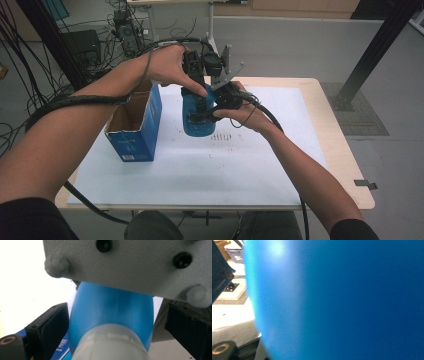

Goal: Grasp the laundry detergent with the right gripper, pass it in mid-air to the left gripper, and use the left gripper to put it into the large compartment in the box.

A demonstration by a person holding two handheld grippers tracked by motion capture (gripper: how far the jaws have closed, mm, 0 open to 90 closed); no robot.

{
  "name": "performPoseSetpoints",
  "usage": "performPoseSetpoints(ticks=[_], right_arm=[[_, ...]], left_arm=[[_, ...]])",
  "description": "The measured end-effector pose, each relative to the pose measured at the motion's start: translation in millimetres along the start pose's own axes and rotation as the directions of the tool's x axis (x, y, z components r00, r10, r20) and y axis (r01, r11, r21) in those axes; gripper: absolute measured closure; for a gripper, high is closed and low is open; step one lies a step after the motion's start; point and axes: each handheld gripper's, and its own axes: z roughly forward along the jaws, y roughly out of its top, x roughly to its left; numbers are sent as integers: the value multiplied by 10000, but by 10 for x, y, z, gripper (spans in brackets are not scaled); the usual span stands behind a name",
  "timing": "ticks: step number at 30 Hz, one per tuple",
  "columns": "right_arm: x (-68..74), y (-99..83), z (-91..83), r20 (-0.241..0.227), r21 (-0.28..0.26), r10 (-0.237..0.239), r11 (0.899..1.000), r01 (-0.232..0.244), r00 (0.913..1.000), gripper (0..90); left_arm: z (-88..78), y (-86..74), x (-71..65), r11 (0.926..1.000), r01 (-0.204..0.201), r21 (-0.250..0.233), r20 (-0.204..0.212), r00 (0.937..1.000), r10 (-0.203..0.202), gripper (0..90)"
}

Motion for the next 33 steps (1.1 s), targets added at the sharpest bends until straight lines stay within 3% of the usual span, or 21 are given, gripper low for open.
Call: performPoseSetpoints(ticks=[26,33], right_arm=[[22,9,17,-129,24,112,9999,-111,9999,442],[12,8,11,-41,34,-31,10000,31,10000,442]], left_arm=[[8,-19,-3,10000,-9,-14,-46,10000,8,64],[0,-21,2,10000,-67,-63,-184,9998,66,132]])
